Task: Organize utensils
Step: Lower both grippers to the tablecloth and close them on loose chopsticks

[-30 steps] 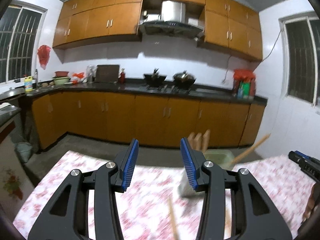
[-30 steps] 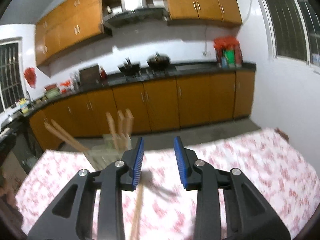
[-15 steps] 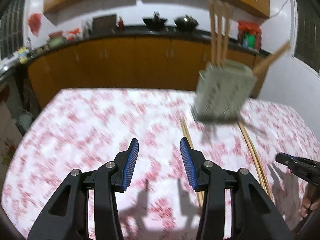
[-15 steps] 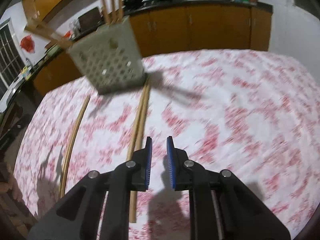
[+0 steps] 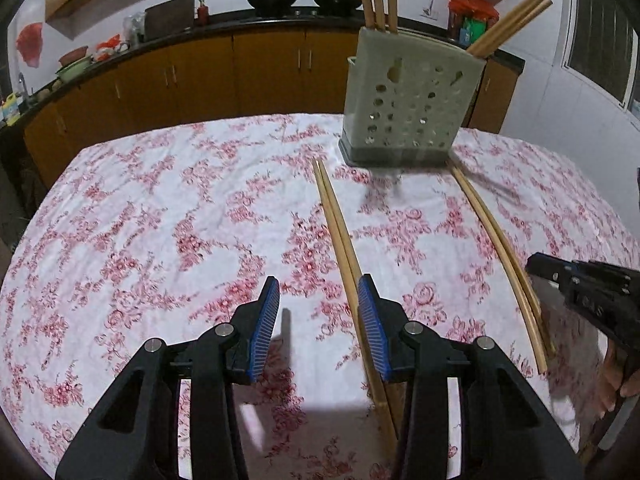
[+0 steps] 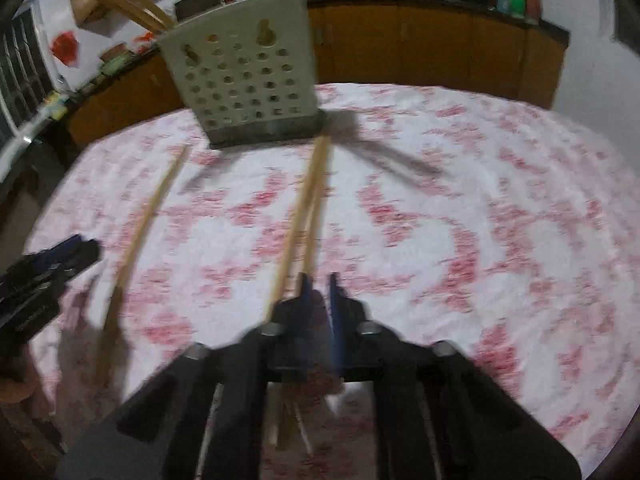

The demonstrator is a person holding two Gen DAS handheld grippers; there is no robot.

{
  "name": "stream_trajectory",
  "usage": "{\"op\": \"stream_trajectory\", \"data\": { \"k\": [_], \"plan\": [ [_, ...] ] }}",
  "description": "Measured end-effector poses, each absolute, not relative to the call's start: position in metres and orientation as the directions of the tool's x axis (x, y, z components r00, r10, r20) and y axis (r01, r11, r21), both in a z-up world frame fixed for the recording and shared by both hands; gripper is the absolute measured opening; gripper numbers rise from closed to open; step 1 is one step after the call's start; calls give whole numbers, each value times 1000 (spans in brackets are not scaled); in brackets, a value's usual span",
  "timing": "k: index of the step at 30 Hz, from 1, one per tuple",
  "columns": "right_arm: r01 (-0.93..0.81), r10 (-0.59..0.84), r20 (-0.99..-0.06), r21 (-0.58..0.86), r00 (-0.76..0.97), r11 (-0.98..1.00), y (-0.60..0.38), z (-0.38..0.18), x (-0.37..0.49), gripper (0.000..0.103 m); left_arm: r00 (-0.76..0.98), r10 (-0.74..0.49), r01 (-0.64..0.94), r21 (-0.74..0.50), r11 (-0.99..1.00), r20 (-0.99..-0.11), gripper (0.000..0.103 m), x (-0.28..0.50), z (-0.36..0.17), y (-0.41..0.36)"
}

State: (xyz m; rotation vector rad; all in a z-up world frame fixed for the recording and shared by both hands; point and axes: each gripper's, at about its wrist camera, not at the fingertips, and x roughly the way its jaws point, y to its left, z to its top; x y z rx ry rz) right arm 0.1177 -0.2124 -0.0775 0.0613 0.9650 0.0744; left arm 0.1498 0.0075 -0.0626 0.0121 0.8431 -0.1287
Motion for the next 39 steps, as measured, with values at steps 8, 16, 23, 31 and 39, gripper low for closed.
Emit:
{"op": "stream_trajectory", "data": {
  "k": [8,16,23,31,39],
  "plan": [
    [12,144,-791,187,595,982,-241,-72,110,7,616,-166,152,-91,984,-770,33,143,-72,7],
    [-78,191,-789,179,584,981,-214,-71,107,22,593,-186,163,-109,981,-783,31,141,-78,4],
    [-29,93,-811,94,578,995,-216,-80,112,2,587,-230,185,-147,972,-776,28,137,-75,1],
    [-82,184,-782,169,596,982,-220,-74,101,15,575,-234,195,-147,970,-784,26,131,-78,-1],
    [-74,116,-811,90,574,993,-208,-82,105,2,577,-226,169,-156,973,-785,25,130,-77,4]
  ]
}}
